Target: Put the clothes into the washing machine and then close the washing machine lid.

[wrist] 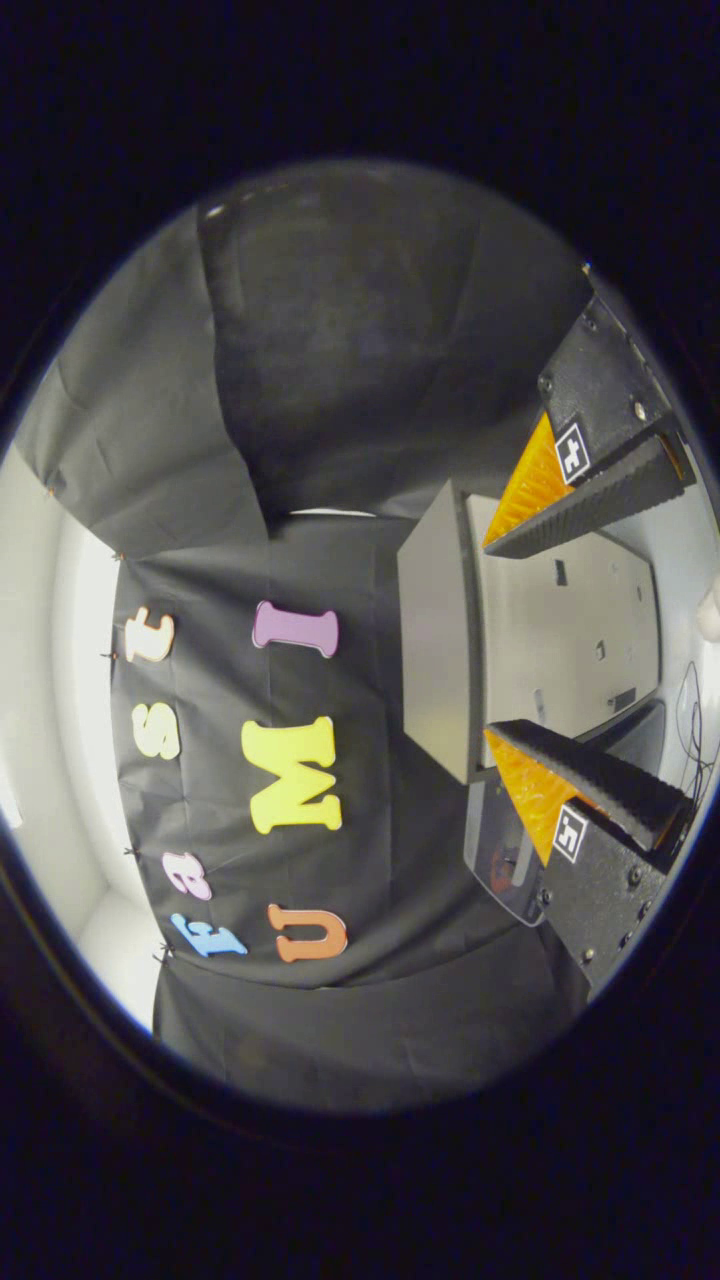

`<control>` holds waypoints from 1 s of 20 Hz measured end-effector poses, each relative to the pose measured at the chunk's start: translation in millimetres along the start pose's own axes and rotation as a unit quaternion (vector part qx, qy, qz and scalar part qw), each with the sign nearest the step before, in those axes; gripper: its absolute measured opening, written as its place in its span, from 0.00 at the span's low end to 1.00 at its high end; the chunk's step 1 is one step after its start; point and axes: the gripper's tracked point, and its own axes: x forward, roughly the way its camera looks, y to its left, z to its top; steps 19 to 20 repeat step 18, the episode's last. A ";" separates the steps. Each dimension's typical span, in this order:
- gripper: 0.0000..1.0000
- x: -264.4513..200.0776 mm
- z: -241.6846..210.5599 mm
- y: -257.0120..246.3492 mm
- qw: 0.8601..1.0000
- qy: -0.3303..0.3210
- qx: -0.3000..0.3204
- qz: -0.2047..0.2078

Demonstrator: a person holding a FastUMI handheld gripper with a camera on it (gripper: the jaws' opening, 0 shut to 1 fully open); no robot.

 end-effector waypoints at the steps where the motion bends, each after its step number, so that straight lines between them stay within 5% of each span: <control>1: 1.00 -7.3 -14.3 -13.7 1.000 0.011 -0.004 -0.008; 8: 1.00 -48.3 -84.9 -62.1 0.998 0.066 -0.020 -0.005; 20: 1.00 -81.8 -83.4 -65.3 0.997 0.052 -0.040 0.036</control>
